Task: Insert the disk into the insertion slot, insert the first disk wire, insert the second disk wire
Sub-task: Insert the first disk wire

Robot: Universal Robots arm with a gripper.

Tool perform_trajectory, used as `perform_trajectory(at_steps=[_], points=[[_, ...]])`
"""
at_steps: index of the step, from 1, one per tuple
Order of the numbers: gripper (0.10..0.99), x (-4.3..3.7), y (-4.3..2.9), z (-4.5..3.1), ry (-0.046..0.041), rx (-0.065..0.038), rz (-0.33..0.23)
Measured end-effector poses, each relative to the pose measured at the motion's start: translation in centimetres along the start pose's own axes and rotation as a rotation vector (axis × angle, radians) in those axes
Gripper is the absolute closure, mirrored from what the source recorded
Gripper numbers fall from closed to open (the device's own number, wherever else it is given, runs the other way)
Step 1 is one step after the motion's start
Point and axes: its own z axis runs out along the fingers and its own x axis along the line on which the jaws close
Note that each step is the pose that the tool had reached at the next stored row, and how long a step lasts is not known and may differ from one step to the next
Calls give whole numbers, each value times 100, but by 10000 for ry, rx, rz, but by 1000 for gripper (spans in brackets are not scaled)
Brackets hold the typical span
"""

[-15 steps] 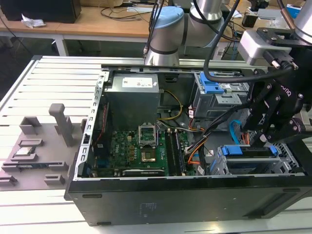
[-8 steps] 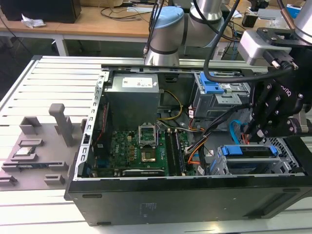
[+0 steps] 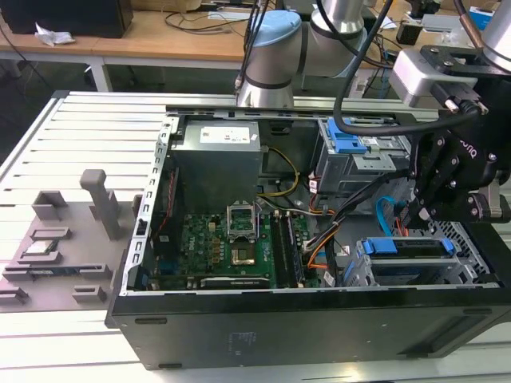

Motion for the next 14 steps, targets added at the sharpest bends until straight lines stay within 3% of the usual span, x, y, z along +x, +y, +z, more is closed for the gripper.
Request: perform_trajectory(at_steps=[2, 7, 11, 14], points=[[980, 0, -1, 0, 0, 0, 0], [980, -15, -262, -8, 1, -18, 1], [980, -81, -376, -4, 3, -28, 0], [980, -205, -428, 9, 10, -29, 0]])
